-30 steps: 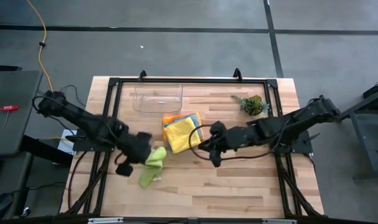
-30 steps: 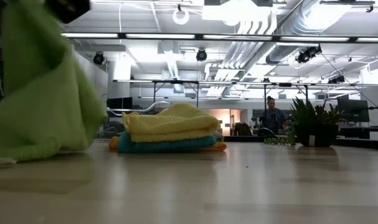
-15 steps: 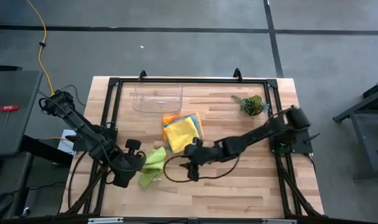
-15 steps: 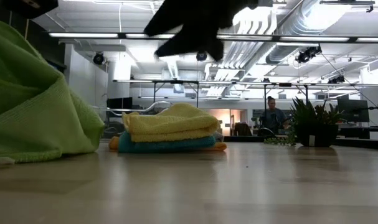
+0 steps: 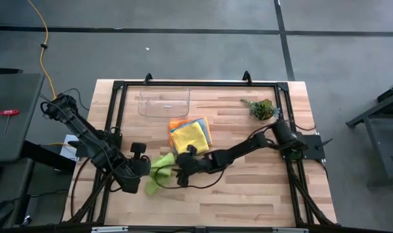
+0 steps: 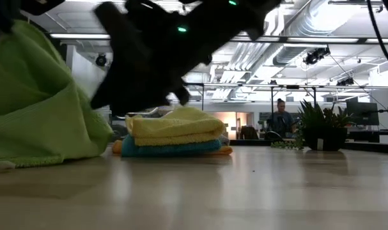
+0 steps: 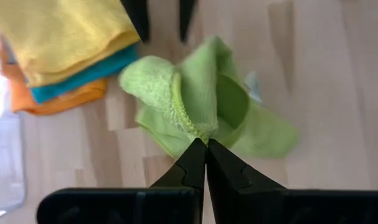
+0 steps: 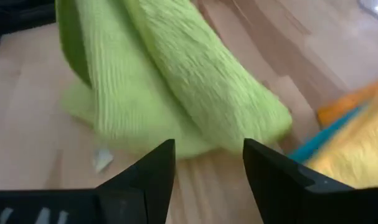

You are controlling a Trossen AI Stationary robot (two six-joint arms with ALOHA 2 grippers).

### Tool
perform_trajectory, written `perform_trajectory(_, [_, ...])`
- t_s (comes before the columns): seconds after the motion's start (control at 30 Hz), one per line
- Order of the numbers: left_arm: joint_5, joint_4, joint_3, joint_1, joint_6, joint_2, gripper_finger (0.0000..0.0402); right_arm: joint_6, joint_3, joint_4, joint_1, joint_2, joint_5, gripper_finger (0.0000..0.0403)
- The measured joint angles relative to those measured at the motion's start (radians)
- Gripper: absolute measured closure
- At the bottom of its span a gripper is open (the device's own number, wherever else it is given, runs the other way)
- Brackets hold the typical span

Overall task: Fold microfiber towels
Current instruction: Fold the green towel

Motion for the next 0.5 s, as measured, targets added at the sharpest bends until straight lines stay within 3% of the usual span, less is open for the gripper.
perform_trajectory(0.37, [-0.029,0.014,0.000,0.019,-0.008,0.000,0.0401,-0.033,0.439,-0.346,0.012,0.207,0.156,0.0222])
perform_trajectory(0.5, [-0.041,0.014,0.000,0.019,-0.018,0.000,0.0402,-0.057,0.511,-0.402,0.035,0.219,0.355,0.0222])
